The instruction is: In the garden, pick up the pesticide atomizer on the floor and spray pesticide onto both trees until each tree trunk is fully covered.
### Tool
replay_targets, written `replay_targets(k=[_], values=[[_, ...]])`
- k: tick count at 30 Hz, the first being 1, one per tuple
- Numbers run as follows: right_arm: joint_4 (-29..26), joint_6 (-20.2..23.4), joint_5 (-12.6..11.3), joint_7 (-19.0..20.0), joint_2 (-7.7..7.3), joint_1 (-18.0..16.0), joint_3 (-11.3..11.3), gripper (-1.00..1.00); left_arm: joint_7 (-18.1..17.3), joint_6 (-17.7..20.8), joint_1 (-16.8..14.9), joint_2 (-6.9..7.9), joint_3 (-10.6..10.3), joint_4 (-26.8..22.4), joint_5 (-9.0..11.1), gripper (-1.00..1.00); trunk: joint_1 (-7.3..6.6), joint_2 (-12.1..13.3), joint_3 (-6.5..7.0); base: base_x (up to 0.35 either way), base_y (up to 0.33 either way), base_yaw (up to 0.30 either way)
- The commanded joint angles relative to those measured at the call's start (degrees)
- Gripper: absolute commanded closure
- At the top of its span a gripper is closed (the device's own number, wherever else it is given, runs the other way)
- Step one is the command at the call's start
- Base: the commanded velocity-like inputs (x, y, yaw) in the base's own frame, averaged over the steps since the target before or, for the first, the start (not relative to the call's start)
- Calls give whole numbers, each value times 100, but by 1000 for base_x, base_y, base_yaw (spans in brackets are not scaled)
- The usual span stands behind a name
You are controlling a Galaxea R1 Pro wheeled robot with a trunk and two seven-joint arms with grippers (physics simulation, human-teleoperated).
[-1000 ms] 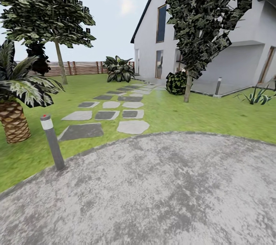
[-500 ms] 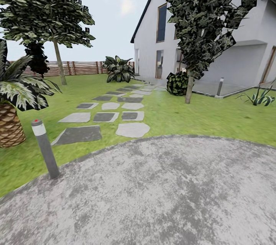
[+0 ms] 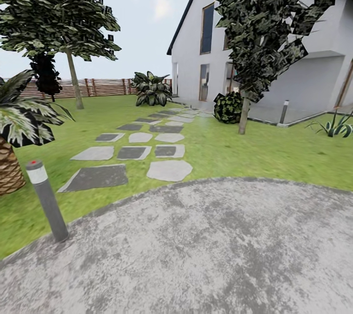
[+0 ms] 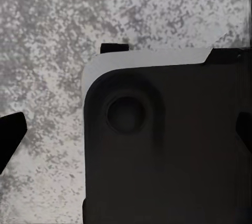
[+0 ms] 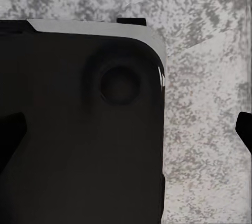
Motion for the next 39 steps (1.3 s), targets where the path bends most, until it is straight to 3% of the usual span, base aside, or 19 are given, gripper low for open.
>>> replay_targets(k=[1, 7, 13, 19, 24, 29, 35, 39], values=[[-39, -4, -1, 13, 0, -7, -4, -100, -21, -21, -11, 1, 6, -39, 6, -100, 3, -2, -5, 334, 0, 0], [-323, 50, 1, 12, 6, -222, 2, -100, -24, -25, -124, -2, 12, -349, 8, -100, 3, -2, -5, 334, 0, 0], [-556, 76, 2, 11, 4, -624, 5, -100, -17, -7, -462, -12, 26, -472, 11, -100, 3, -2, -5, 334, 0, 0], [-998, 82, 17, 5, 36, -1152, 25, -100, 12, 32, -1060, -46, 42, -500, 26, -100, 3, -2, -5, 334, 0, 0], [-1895, 236, 61, -10, 51, -1357, 51, -100, 52, 202, -1577, -70, 29, -504, 278, -100, 3, -2, -5, 334, 0, 0], [-2714, 896, 59, -24, 2, -1391, 23, -100, 90, 411, -1984, -76, 21, -517, 505, -100, 3, -2, -5, 335, 0, 0], [-2900, 799, 15, -10, -72, -1361, 6, -100, 96, 205, -2057, -83, 40, -532, 563, -100, 3, -2, -5, 335, 0, 0], [-2947, 581, -2, 10, -92, -1341, -249, -100, 101, -50, -2064, -80, 32, -531, 848, -100, 3, -2, -5, 335, 0, 0]])
